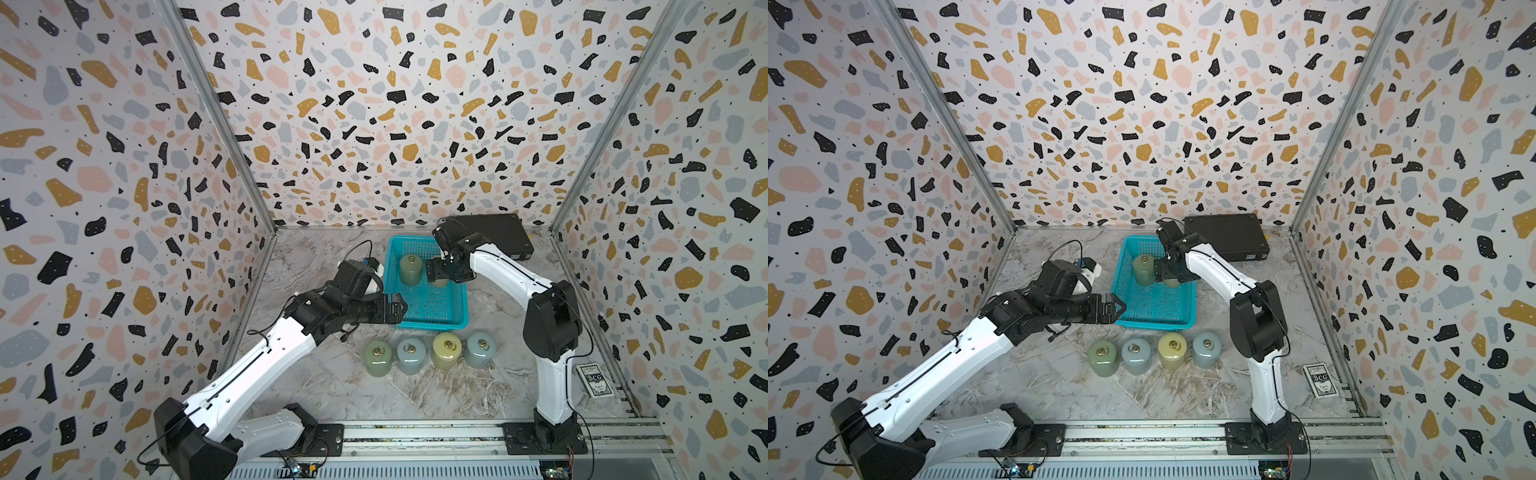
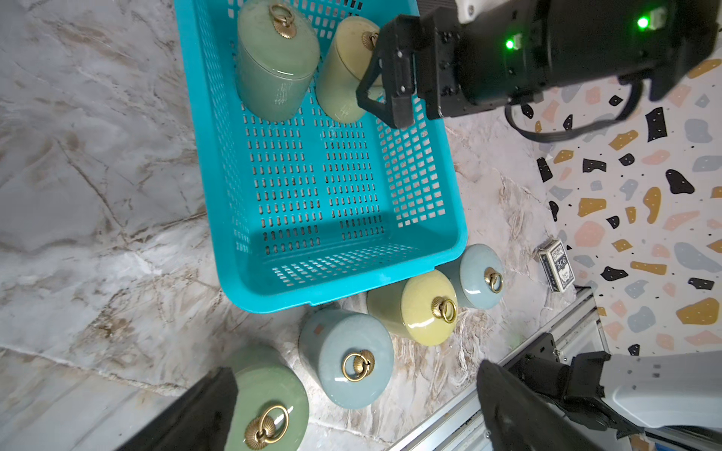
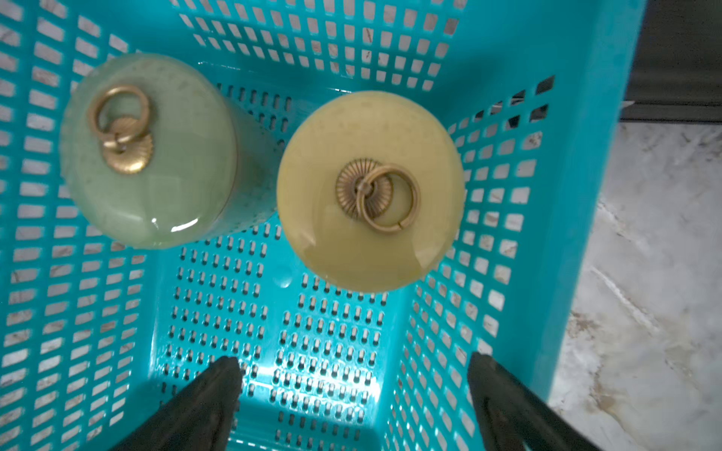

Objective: Take the tea canister out of the basket
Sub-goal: Pick up the tea canister from the basket.

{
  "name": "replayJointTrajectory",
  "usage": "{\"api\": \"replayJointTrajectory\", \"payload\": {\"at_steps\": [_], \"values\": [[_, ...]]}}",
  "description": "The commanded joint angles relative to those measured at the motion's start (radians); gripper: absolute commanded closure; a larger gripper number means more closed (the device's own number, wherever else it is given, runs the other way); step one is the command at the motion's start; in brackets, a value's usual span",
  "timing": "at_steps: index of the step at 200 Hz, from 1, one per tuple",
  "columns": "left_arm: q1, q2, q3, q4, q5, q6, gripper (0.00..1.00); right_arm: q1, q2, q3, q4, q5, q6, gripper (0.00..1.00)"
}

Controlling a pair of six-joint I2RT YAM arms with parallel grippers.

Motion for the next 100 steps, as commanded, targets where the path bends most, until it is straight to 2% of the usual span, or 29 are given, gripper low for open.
{"api": "replayJointTrajectory", "payload": {"at_steps": [1,41,100], "values": [[0.006,-0.01,0.019,0.033,0.049,0.046,0.01,-0.01,0.039,0.108,-0.065,0.005,-0.003,0.04],[0.022,0.007,0.053,-0.002,0.031,0.093,0.0,-0.023,0.131,0.197,-0.085,0.015,-0.002,0.03],[0.033,0.005,0.056,0.012,0.028,0.093,0.0,-0.043,0.22,0.263,-0.097,0.034,-0.015,0.03]]}}
